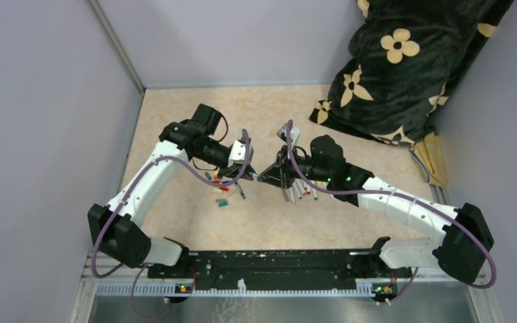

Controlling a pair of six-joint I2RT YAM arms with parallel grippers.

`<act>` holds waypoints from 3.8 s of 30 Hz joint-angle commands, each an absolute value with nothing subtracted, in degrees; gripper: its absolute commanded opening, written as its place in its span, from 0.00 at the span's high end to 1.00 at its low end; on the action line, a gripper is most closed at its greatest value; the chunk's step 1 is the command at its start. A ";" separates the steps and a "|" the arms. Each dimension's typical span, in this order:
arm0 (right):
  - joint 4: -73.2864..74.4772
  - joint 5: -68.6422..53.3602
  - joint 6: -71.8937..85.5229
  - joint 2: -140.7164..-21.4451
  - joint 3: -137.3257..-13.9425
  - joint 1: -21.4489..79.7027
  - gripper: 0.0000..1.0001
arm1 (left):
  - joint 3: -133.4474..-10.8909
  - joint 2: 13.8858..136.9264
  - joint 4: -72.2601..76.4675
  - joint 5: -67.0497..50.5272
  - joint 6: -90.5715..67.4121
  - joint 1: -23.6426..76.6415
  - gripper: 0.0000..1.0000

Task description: Open the pen caps

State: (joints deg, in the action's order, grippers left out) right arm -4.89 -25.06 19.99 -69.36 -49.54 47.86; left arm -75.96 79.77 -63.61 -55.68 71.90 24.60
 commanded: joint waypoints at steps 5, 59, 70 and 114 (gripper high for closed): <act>8.84 -26.35 17.15 -63.69 -50.95 46.84 1.00 | -73.61 79.13 -67.85 -31.37 75.40 17.26 1.00; -7.16 24.51 26.07 -70.44 -37.30 47.47 1.00 | -60.86 83.77 -38.92 -39.29 60.27 14.45 1.00; -15.23 28.46 27.56 -80.48 -35.81 47.66 0.99 | -61.69 92.89 -32.96 -35.25 57.84 20.80 1.00; -9.86 15.81 30.99 -68.29 -33.70 44.15 0.64 | -63.04 99.31 -32.70 -34.48 54.54 24.67 0.48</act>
State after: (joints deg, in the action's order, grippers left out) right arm -11.27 16.78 31.16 -71.37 -32.03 44.49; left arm -60.01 101.14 -27.92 -32.58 54.85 24.40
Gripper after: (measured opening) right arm 0.352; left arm 0.500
